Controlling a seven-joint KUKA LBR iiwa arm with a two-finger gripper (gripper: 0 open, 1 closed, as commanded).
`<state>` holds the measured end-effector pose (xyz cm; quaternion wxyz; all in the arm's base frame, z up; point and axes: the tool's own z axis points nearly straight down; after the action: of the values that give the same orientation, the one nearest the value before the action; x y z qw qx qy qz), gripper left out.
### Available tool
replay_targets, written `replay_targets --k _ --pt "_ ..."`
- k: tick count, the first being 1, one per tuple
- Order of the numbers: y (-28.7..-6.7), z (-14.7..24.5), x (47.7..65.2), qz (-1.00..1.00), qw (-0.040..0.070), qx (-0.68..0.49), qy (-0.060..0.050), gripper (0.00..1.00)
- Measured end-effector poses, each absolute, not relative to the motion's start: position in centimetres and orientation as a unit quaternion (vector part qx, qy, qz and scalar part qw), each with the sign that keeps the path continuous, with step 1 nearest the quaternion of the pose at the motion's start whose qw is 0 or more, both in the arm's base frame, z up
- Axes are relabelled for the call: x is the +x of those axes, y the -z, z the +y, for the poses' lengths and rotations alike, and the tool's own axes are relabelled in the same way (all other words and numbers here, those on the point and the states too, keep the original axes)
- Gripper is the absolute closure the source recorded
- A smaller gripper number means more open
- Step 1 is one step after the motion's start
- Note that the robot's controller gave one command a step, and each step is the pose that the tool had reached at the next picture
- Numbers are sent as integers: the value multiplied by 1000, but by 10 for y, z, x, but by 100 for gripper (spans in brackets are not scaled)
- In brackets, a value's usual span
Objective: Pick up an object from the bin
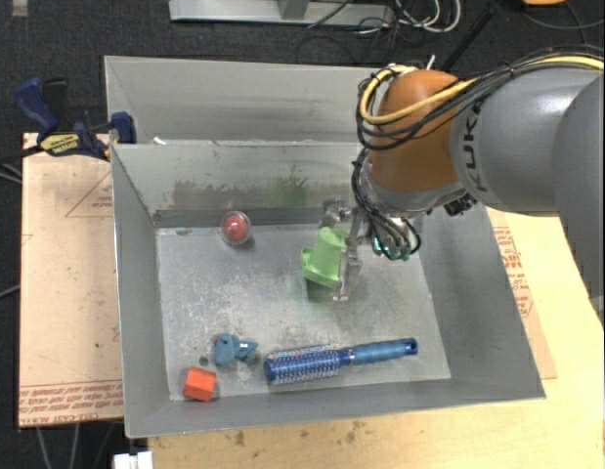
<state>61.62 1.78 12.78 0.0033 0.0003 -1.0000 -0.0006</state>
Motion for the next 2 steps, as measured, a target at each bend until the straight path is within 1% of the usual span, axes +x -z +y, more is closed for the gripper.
replay_targets --k 1,2 --pt "-69 15 621 -1000 -2 -10 2 0" --pt "-77 15 625 -1000 -8 -10 1 100"
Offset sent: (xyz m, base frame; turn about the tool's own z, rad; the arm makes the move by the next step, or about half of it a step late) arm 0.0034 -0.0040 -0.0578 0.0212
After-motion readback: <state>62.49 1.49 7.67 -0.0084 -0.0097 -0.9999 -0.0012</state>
